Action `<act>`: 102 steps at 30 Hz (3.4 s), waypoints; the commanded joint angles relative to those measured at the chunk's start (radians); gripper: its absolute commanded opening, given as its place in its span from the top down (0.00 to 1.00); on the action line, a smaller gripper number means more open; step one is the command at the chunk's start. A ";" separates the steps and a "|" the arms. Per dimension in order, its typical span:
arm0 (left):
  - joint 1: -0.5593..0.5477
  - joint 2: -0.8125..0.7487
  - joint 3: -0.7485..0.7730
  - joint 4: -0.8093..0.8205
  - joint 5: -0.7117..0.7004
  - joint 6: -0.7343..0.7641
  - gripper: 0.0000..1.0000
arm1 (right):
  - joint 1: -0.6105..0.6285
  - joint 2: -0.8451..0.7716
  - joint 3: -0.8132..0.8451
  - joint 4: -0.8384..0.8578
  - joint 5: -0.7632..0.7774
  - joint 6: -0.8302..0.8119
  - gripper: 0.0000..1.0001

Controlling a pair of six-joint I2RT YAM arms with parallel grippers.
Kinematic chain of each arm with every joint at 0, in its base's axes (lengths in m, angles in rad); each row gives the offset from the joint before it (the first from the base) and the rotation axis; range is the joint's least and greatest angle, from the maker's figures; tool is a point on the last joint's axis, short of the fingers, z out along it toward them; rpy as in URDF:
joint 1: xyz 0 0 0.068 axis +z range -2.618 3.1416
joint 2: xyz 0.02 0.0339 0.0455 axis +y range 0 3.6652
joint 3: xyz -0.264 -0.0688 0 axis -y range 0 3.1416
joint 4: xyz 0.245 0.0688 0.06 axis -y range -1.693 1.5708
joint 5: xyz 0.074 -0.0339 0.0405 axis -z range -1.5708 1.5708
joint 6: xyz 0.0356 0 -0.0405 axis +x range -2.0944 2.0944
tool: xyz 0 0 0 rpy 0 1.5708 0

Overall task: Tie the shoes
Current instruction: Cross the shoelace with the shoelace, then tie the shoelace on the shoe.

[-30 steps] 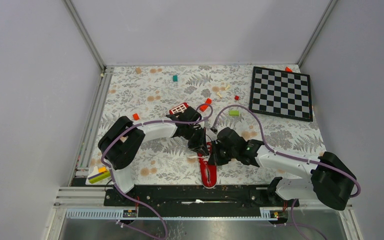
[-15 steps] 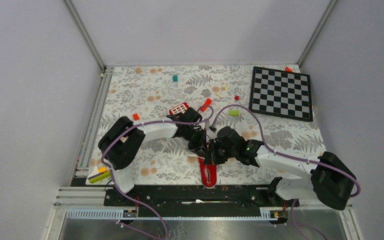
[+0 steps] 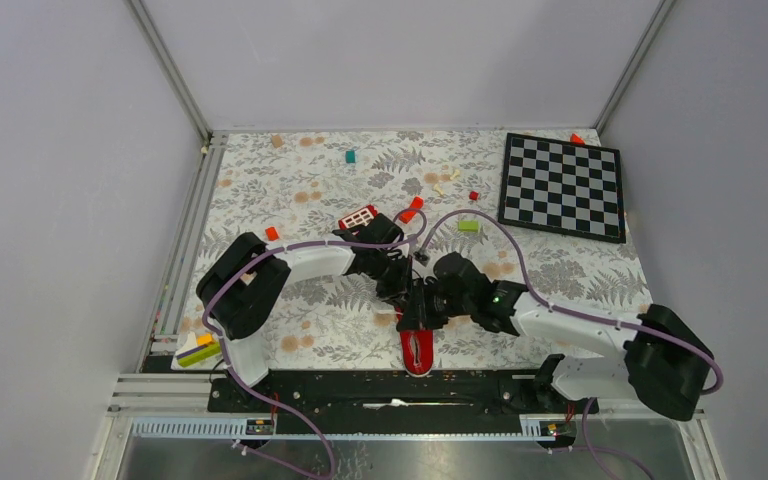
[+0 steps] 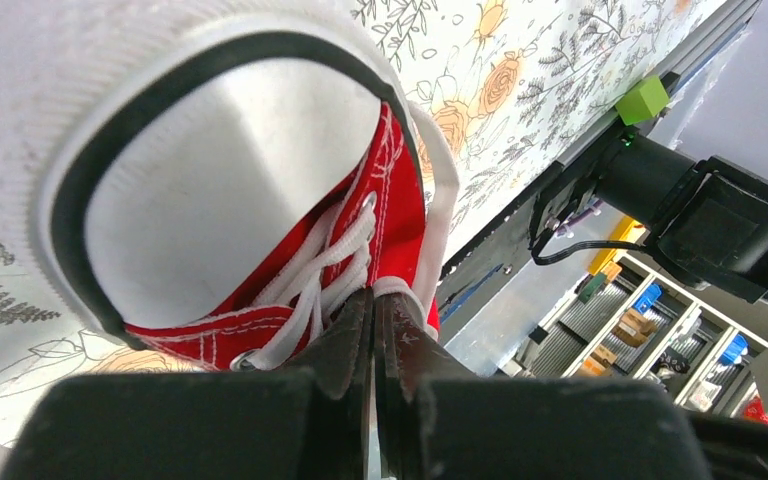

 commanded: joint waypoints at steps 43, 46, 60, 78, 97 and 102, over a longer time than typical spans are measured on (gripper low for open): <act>0.010 -0.078 -0.013 0.023 -0.079 0.021 1.00 | 0.006 -0.115 -0.198 0.153 0.237 0.196 0.99; 0.015 -0.092 -0.018 0.024 -0.085 0.019 1.00 | 0.006 -0.139 -0.202 0.127 0.227 0.186 1.00; 0.034 -0.158 -0.084 0.050 -0.116 -0.004 1.00 | 0.006 -0.240 -0.243 0.024 0.239 0.142 1.00; 0.078 -0.266 -0.152 0.115 -0.156 -0.003 1.00 | 0.006 -0.244 -0.272 0.016 0.240 0.131 1.00; 0.077 -0.313 -0.247 0.437 0.023 -0.020 1.00 | 0.006 -0.222 -0.283 0.053 0.229 0.141 1.00; 0.072 -0.290 -0.197 0.384 0.041 0.026 0.98 | 0.006 -0.224 -0.281 0.054 0.229 0.141 1.00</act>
